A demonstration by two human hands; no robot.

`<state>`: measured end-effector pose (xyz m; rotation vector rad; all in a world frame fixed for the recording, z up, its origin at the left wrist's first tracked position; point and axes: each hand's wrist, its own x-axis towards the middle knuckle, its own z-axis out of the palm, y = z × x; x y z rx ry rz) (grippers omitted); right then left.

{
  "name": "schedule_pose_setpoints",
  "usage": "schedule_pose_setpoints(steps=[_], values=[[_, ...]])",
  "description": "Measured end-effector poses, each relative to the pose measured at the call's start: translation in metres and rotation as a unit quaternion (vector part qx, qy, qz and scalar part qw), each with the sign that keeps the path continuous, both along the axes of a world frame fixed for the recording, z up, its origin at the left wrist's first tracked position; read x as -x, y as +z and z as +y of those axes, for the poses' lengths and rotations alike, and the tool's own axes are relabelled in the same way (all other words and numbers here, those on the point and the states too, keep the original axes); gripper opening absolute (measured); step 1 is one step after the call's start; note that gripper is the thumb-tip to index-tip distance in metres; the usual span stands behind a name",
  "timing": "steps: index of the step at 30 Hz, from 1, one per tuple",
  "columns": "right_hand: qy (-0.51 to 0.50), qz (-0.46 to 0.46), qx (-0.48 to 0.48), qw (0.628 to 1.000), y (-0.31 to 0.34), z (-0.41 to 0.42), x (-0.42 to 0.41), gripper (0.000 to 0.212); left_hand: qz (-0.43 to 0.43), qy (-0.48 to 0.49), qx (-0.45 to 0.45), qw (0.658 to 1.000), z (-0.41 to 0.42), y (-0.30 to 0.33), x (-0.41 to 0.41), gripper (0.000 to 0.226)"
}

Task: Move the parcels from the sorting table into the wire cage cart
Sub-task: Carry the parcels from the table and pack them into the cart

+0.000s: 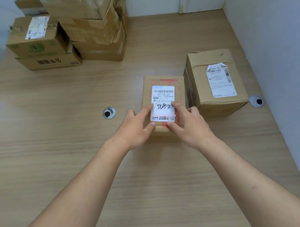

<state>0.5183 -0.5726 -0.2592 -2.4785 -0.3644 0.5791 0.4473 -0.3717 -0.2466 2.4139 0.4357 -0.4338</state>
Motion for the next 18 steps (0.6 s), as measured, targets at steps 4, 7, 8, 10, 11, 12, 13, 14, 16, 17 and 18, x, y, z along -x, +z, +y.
schedule_pose_setpoints(steps=[4,7,8,10,11,12,13,14,16,17,18], values=[[-0.005,0.027,-0.093,0.995,-0.009,-0.002,0.012,0.076,-0.044,0.002,0.082,0.996,-0.008,-0.012,0.008,0.064],[-0.003,0.025,-0.097,0.995,-0.008,-0.001,0.019,0.076,-0.062,0.013,0.092,0.994,-0.014,-0.007,0.013,0.064],[-0.004,0.024,-0.097,0.995,-0.005,-0.002,0.021,0.075,-0.065,0.018,0.092,0.993,-0.016,-0.003,0.016,0.064],[-0.004,0.016,-0.104,0.994,0.002,-0.003,0.025,0.076,-0.075,0.018,0.090,0.993,-0.017,0.007,0.022,0.064],[-0.002,0.008,-0.109,0.994,0.006,-0.004,0.028,0.076,-0.077,0.020,0.091,0.993,-0.018,0.013,0.026,0.064],[0.002,-0.001,-0.114,0.994,0.011,-0.005,0.030,0.076,-0.078,0.021,0.088,0.993,-0.019,0.019,0.029,0.064],[0.005,-0.009,-0.117,0.993,0.016,-0.005,0.032,0.076,-0.080,0.021,0.083,0.993,-0.019,0.025,0.033,0.064],[0.008,-0.016,-0.122,0.992,0.022,-0.006,0.035,0.076,-0.082,0.022,0.078,0.993,-0.020,0.032,0.038,0.064],[0.011,-0.022,-0.131,0.991,0.039,-0.007,0.042,0.076,-0.084,0.026,0.073,0.993,-0.020,0.047,0.047,0.065],[0.015,-0.026,-0.133,0.991,0.049,-0.007,0.047,0.075,-0.085,0.026,0.071,0.993,-0.019,0.056,0.053,0.066],[0.021,-0.030,-0.131,0.991,0.060,-0.007,0.051,0.075,-0.088,0.025,0.067,0.994,-0.019,0.064,0.058,0.066]])
